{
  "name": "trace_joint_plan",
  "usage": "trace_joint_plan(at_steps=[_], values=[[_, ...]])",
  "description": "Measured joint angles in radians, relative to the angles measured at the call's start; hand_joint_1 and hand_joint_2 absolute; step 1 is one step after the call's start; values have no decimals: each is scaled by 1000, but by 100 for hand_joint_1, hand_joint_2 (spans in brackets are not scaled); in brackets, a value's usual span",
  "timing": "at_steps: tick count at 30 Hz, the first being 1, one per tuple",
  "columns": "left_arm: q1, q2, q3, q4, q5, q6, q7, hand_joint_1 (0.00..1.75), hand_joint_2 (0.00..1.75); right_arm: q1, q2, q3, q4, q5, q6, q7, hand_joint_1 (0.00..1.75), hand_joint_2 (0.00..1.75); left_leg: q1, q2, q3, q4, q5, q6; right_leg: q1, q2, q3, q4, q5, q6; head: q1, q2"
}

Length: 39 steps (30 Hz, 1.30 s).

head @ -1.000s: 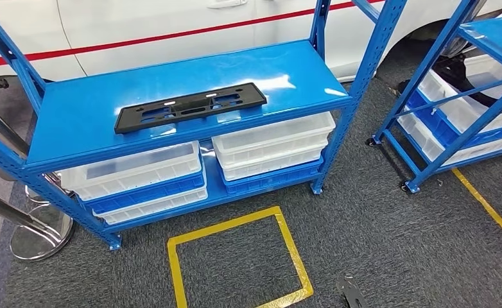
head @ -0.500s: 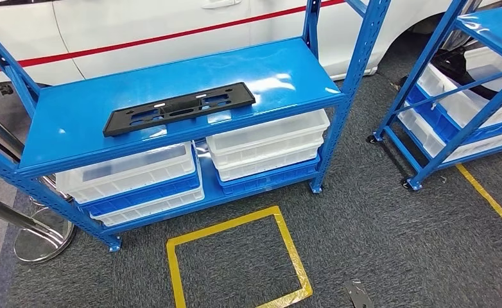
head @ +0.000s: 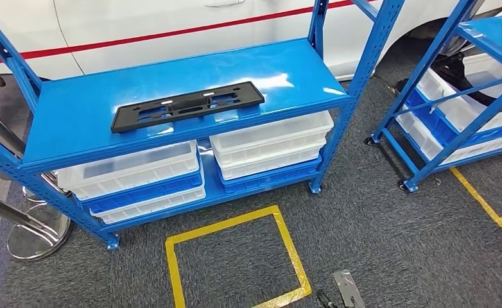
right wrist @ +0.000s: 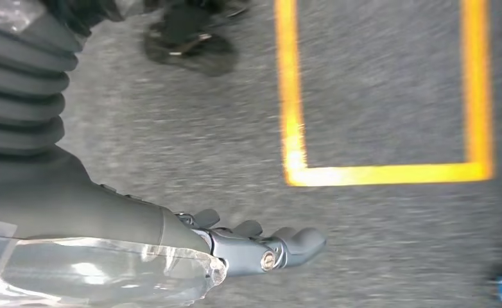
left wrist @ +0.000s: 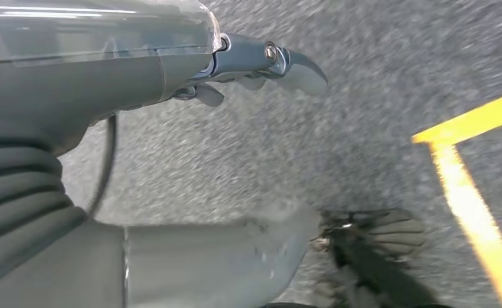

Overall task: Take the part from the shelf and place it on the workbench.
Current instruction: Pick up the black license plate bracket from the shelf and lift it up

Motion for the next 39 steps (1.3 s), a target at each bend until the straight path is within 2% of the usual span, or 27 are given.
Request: trace_joint_plan(at_steps=[1,2,3,4,5,7,8,12,14,16,17,18,19,20,22,24,26,27,29,31,32,33,34,35,37,38,39], values=[[-7,-1,14,0,-19,0,-7,0,0,-3,2,12,-8,-7,-5,-17,0,0,0,0,-1,0,0,1,-1,0,-31,62,-23,2,0,0],[-13,-2,26,0,-35,0,-13,0,0,-4,3,27,-19,-18,-13,-32,0,0,-1,-1,-1,1,0,2,-2,0,-52,102,-30,4,0,0],[-18,-3,36,0,-50,-1,-18,0,0,-7,3,45,-33,-30,-23,-44,0,0,0,-2,0,3,-1,2,-3,0,-57,107,-16,5,0,0],[-22,-5,45,0,-63,-2,-22,0,0,-10,3,65,-49,-42,-35,-56,0,0,0,-2,2,5,-4,0,-3,0,-42,68,17,6,0,0],[-26,-6,53,0,-75,-3,-25,0,0,-15,1,84,-67,-54,-48,-66,0,0,1,-3,2,9,-7,-3,-4,-1,-14,6,57,6,0,0],[-35,-8,69,0,-97,-5,-31,0,0,-30,-1,127,-104,-72,-77,-84,0,0,-2,-2,-2,21,-15,-12,-3,0,35,-109,105,1,0,0],[-40,-9,76,0,-108,-6,-33,0,0,-37,-2,152,-123,-78,-92,-92,0,0,-4,-2,-5,26,-18,-17,-1,0,44,-134,110,-3,0,0],[-57,-11,99,0,-146,-10,-40,0,0,-54,-4,254,-202,-92,-149,-122,0,0,-2,-2,-14,40,-29,-37,0,0,45,-152,111,-27,0,0],[-64,-13,108,0,-165,-11,-43,0,0,-66,-5,304,-245,-95,-179,-137,0,0,2,-2,-50,118,-76,-46,-2,-2,46,-157,114,-37,-1,0],[-73,-14,118,0,-185,-14,-46,0,0,-76,-6,358,-290,-94,-209,-152,0,0,4,-2,-112,247,-132,-53,0,-5,45,-157,114,-41,-1,0],[-76,-15,123,0,-195,-16,-48,0,0,-80,-7,386,-311,-94,-223,-159,0,0,5,-2,-136,291,-142,-54,1,-9,45,-157,114,-42,-1,0],[-80,-15,127,0,-206,-18,-49,0,0,-84,-7,414,-334,-93,-237,-166,0,0,4,-2,-143,301,-132,-53,3,-13,46,-156,114,-42,-1,0],[-84,-16,131,0,-216,-20,-51,0,0,-87,-7,441,-358,-91,-251,-172,0,0,4,0,-132,272,-103,-50,3,-18,47,-156,113,-43,-1,0],[-89,-16,136,0,-226,-21,-52,0,0,-92,-7,468,-383,-88,-265,-179,0,0,3,7,-105,209,-64,-45,4,-24,50,-156,112,-43,-1,0],[-103,-17,143,0,-245,-25,-55,0,0,-102,-8,522,-433,-80,-293,-191,0,0,-5,39,-49,80,-10,-33,8,-36,53,-156,109,-40,-1,0],[-117,-18,150,0,-264,-28,-57,0,0,-110,-11,576,-480,-73,-318,-202,0,0,-14,53,-31,29,-1,-23,11,-52,54,-156,108,-33,-1,0],[-124,-20,156,0,-284,-31,-60,0,0,-116,-12,631,-528,-64,-341,-211,0,0,-13,35,-30,19,5,-14,11,-66,57,-157,106,-22,-1,0],[-126,-22,159,0,-294,-32,-61,0,0,-120,-14,658,-554,-60,-353,-216,0,0,-10,27,-27,12,11,-9,9,-60,56,-151,99,-17,-1,0],[-133,-27,166,-1,-313,-36,-64,0,0,-128,-19,711,-603,-52,-378,-225,0,0,-3,13,-20,0,21,1,7,-32,31,-88,58,-9,0,0],[-143,-30,171,-1,-331,-40,-68,0,0,-132,-25,762,-645,-43,-402,-234,0,0,-3,-4,-22,0,23,5,4,-10,-28,34,-1,-4,0,0],[-148,-32,174,-1,-340,-42,-69,0,0,-132,-27,786,-664,-39,-413,-238,0,0,-3,-15,-23,1,23,5,3,-6,-54,85,-16,-2,0,0],[-152,-33,177,-1,-350,-44,-70,0,0,-133,-30,811,-686,-35,-425,-242,0,0,-3,-26,-23,4,22,4,2,-5,-67,103,-10,0,0,0],[-155,-35,180,-1,-359,-46,-71,0,0,-134,-32,834,-707,-31,-437,-247,0,0,-3,-38,-23,7,21,2,0,-2,-63,87,14,0,0,0],[-158,-37,182,-1,-369,-48,-72,0,0,-136,-34,857,-730,-27,-449,-251,0,0,-2,-49,-23,12,18,-1,-2,4,-42,35,53,0,0,0],[-165,-42,187,-1,-387,-51,-75,0,0,-141,-40,900,-773,-21,-474,-259,0,0,0,-69,-28,26,11,-10,-6,40,10,-85,109,-2,0,0],[-171,-44,189,-1,-397,-53,-76,0,0,-142,-42,921,-793,-18,-486,-262,0,0,1,-79,-33,31,9,-15,-7,57,26,-124,120,-3,0,0],[-175,-45,191,-1,-406,-55,-77,0,0,-143,-45,940,-810,-17,-498,-265,0,0,2,-88,-39,33,9,-21,-7,67,30,-139,119,-5,0,0]])
